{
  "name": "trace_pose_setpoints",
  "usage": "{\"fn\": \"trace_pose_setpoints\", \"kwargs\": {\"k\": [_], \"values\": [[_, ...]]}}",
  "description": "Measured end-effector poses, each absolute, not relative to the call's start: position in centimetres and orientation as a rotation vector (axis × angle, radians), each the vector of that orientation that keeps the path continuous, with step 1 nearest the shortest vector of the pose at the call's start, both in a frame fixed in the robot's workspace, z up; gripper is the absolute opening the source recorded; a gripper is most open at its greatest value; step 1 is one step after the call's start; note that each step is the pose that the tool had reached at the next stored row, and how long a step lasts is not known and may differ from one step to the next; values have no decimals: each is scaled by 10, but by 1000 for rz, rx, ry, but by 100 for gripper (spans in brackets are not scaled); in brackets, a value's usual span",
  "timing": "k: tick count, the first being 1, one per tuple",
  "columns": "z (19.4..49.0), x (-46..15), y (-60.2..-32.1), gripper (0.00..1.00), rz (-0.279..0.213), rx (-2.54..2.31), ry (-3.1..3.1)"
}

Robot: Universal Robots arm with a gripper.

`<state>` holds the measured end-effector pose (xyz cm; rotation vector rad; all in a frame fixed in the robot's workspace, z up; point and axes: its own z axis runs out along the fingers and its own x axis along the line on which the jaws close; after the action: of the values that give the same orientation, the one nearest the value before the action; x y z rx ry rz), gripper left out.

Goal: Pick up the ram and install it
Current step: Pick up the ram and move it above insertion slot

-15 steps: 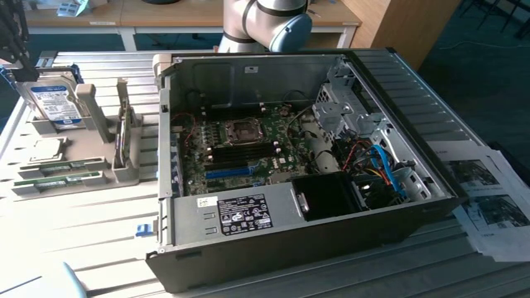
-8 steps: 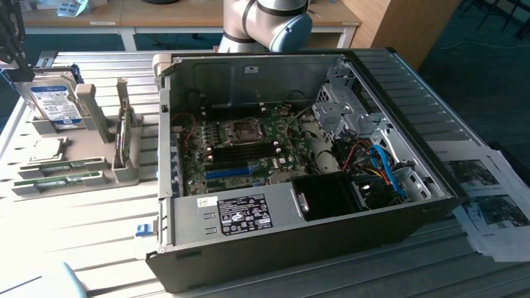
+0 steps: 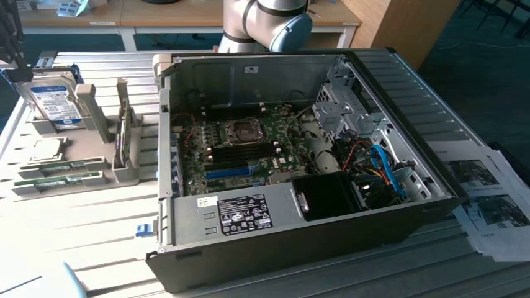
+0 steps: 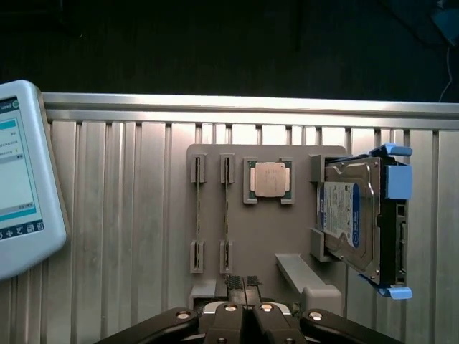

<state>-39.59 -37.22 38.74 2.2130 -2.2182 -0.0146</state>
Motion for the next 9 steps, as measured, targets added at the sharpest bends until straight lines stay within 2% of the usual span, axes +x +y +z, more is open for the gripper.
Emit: {"fn": "trace_pose_setpoints", "kwargs": {"k": [9], "values": [[387, -396, -372, 10, -15, 2213, -2218]]}}
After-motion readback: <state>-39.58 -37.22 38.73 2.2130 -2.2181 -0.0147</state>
